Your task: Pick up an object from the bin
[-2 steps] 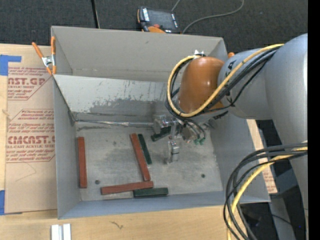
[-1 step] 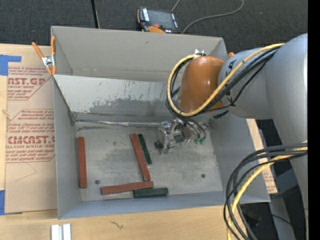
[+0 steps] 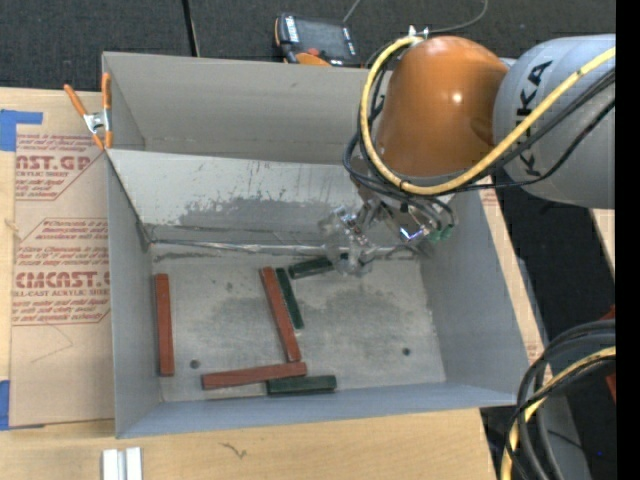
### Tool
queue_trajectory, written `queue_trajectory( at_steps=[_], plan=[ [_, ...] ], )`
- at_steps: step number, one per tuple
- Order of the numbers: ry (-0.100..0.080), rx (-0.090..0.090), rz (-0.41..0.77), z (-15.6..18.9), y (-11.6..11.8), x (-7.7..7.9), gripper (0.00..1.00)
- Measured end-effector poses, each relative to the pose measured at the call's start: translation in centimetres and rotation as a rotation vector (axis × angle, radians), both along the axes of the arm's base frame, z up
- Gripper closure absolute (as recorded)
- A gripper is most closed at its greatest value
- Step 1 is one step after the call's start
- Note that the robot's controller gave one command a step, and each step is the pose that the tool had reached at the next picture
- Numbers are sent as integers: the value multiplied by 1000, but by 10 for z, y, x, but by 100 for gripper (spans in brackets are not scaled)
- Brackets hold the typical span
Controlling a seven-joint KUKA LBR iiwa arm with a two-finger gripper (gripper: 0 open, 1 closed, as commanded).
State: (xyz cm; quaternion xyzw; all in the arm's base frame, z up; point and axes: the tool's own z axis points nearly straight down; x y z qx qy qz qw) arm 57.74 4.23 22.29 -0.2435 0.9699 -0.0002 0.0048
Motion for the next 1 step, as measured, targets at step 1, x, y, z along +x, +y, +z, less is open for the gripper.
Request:
queue_trajectory(
  at_steps=[1],
  plan=[
    [10, -1, 93, -49, 3, 16, 100]
  ],
)
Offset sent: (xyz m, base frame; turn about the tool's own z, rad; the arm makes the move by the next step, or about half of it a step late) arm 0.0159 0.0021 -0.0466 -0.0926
